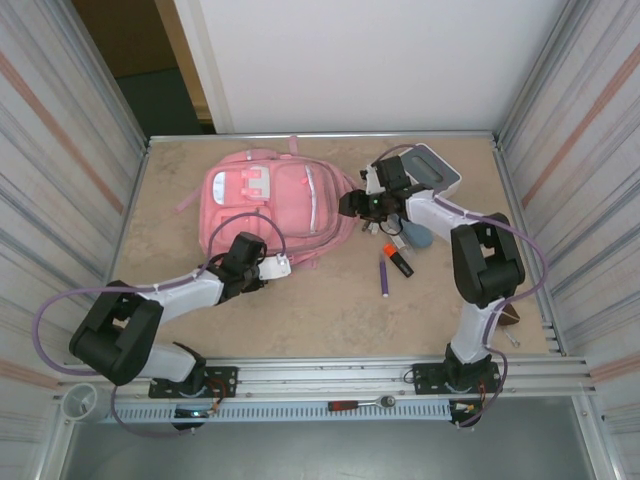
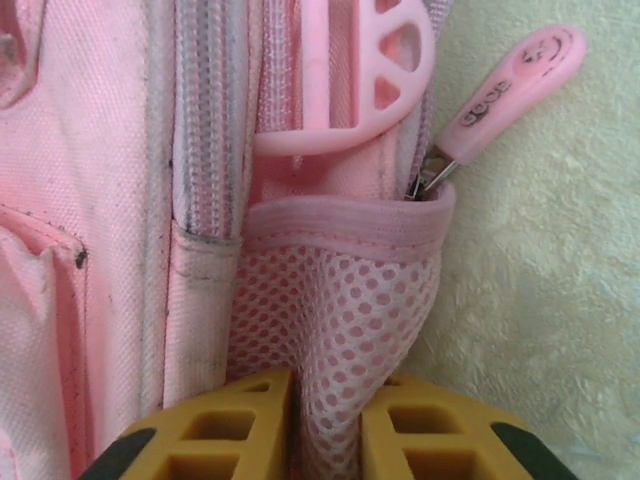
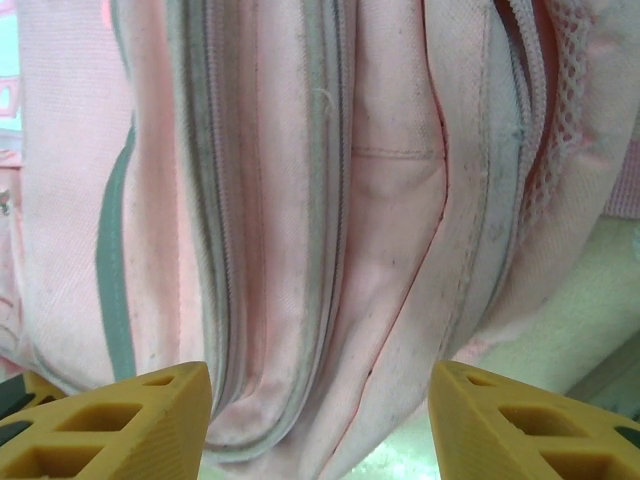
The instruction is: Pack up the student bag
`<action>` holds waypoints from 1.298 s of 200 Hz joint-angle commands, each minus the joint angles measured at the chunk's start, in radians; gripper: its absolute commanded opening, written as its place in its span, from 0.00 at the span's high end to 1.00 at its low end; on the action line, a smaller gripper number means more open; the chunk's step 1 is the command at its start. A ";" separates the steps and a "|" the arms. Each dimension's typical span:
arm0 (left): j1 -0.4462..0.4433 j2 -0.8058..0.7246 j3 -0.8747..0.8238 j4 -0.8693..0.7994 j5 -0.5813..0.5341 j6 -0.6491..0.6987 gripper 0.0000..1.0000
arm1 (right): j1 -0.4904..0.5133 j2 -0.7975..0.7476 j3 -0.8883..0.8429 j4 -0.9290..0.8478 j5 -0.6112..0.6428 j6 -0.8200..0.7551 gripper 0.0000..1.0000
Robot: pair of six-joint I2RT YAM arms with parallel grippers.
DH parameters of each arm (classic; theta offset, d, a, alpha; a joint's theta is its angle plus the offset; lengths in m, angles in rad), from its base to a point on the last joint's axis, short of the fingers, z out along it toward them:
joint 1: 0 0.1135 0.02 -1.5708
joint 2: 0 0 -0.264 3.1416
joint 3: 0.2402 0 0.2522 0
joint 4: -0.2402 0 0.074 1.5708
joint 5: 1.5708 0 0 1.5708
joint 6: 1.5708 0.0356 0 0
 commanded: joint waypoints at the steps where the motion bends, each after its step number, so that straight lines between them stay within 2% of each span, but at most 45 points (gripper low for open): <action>1: 0.005 0.000 -0.011 0.020 -0.025 -0.011 0.85 | 0.009 -0.104 -0.033 0.005 0.019 -0.006 0.41; 41: 0.025 -0.046 -0.004 0.001 0.045 -0.065 1.00 | 0.039 -0.225 -0.120 0.025 0.091 -0.063 0.39; 86: 0.052 -0.125 -0.005 -0.008 0.155 -0.135 1.00 | 0.153 -0.372 -0.269 0.126 0.221 -0.244 0.37; 131: 0.094 -0.210 -0.004 -0.027 0.293 -0.202 1.00 | 0.293 -0.468 -0.448 0.318 0.253 -0.359 0.37; 165: 0.101 -0.229 -0.002 -0.031 0.328 -0.226 1.00 | 0.429 -0.417 -0.528 0.495 0.290 -0.356 0.40; 207: 0.124 -0.276 0.002 -0.040 0.387 -0.265 1.00 | 0.594 -0.280 -0.581 0.739 0.464 -0.407 0.46; 259: 0.142 -0.291 0.003 -0.033 0.431 -0.290 1.00 | 0.706 -0.073 -0.573 0.998 0.678 -0.475 0.48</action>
